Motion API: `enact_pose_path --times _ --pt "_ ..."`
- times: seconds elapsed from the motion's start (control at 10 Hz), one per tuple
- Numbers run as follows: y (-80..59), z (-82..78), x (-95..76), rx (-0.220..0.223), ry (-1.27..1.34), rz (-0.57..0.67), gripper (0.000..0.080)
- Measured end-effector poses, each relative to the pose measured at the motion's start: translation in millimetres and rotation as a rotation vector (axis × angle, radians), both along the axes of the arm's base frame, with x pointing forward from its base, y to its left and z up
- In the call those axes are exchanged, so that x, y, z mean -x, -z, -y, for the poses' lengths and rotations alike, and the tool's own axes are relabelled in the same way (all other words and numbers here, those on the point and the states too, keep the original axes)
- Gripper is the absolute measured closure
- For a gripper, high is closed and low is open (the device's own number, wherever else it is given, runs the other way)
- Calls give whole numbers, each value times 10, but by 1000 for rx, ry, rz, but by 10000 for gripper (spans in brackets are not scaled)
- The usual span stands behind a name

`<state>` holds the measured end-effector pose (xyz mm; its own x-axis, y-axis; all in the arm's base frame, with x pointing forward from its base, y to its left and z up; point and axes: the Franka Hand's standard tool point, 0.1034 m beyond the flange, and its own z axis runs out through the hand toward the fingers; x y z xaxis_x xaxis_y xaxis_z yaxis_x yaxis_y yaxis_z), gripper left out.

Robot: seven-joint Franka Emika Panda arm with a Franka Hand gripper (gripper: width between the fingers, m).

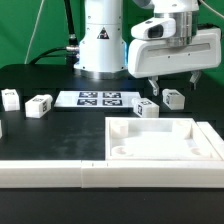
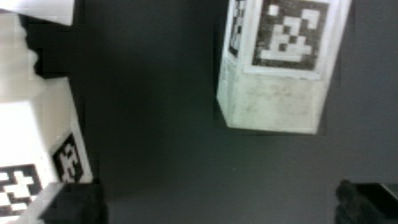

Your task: Assemble one leg

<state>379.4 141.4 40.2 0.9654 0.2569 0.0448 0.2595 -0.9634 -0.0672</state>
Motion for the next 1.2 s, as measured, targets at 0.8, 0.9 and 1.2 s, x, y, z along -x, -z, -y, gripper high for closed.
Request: enact_pose_path --times 0.8,0.9,1.2 --pt "-22 -157 217 136 -42 -540 150" --pt "7 -167 195 144 -44 -589 150" --pt "124 -94 313 202 -65 -813 150"
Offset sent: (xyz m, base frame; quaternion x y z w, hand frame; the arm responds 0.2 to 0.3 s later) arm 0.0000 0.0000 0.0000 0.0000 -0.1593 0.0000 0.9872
